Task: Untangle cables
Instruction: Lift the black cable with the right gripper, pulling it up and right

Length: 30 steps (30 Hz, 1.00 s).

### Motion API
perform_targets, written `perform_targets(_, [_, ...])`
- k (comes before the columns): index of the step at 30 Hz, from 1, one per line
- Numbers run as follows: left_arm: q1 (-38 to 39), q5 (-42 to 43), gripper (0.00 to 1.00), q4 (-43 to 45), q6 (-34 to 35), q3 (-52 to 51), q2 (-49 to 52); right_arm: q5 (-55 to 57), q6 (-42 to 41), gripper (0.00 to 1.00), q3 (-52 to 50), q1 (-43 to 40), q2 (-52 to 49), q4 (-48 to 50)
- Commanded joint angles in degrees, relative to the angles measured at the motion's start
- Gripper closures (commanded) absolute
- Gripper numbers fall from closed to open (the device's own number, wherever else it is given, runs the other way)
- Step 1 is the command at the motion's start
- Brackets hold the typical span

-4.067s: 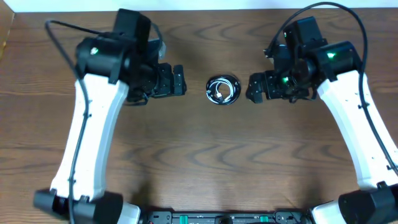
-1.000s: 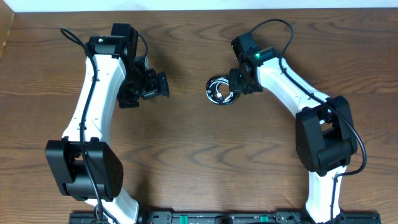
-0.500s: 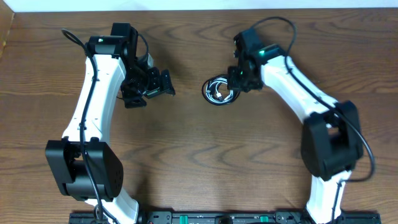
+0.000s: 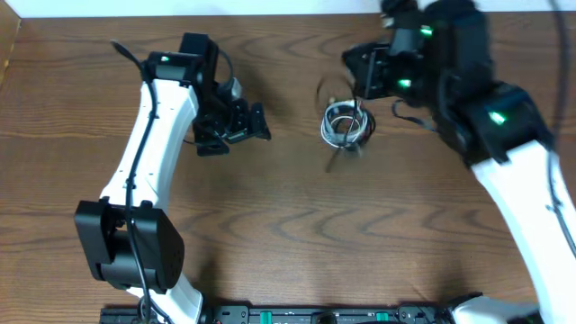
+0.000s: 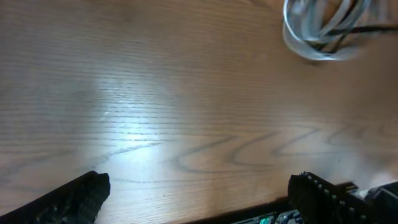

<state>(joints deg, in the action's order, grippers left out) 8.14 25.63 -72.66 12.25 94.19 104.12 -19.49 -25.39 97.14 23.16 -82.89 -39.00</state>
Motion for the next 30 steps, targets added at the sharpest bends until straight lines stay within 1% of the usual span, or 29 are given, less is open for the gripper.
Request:
perform_targets(1, [1.2,0.7,0.02,0.5,0.5,-0.2,0.1,-0.6,-1.9,0.99,0.7,-0.2,4.0,2.2])
perform_targets(6, [2.5,0.7,0.02,1.3,0.5,-0.2,0.1,-0.3,-2.0,0.99,0.7,-0.2,7.6,4.9])
perform_targets(9, [3.0,0.7,0.02,1.4,0.5,-0.2,0.1,2.2,-2.0,0.99,0.7,-0.2,7.6,2.2])
perform_targets(11, [3.0,0.7,0.02,1.4,0.5,-0.2,0.1,5.7,-2.0,0.99,0.7,-0.2,7.0,-1.3])
perform_targets(13, [3.0,0.7,0.02,1.4,0.5,-0.2,0.1,8.8,-2.0,0.94,0.7,-0.2,6.2,-5.0])
perform_targets(15, [3.0,0.5,0.02,1.7,0.6,-0.2,0.1,10.4,-2.0,0.78,0.7,-0.2,4.7,-8.6])
perform_targets(17, [3.0,-2.1,0.02,2.1,2.1,-0.2,0.1,10.4,-2.0,0.52,0.7,-0.2,3.3,-10.7])
perform_targets(18, [3.0,-4.2,0.02,2.1,3.1,-0.2,0.1,10.4,-2.0,0.38,0.6,-0.2,2.5,-11.5])
perform_targets(20, [3.0,-6.7,0.02,2.1,3.1,-0.2,0.1,10.6,-2.0,0.20,0.6,-0.2,0.5,-12.9])
perform_targets(22, [3.0,-7.2,0.02,2.1,3.1,-0.2,0.1,12.2,-2.0,0.12,0.6,-0.2,-1.5,-13.8])
perform_targets(27, [3.0,-7.1,0.02,2.1,3.1,-0.2,0.1,17.9,-2.1,0.01,0.6,-0.2,-8.4,-16.5])
perform_targets(30, [3.0,-7.2,0.02,2.1,3.1,-0.2,0.2,18.1,-2.3,0.01,0.6,-0.3,-14.2,-17.5])
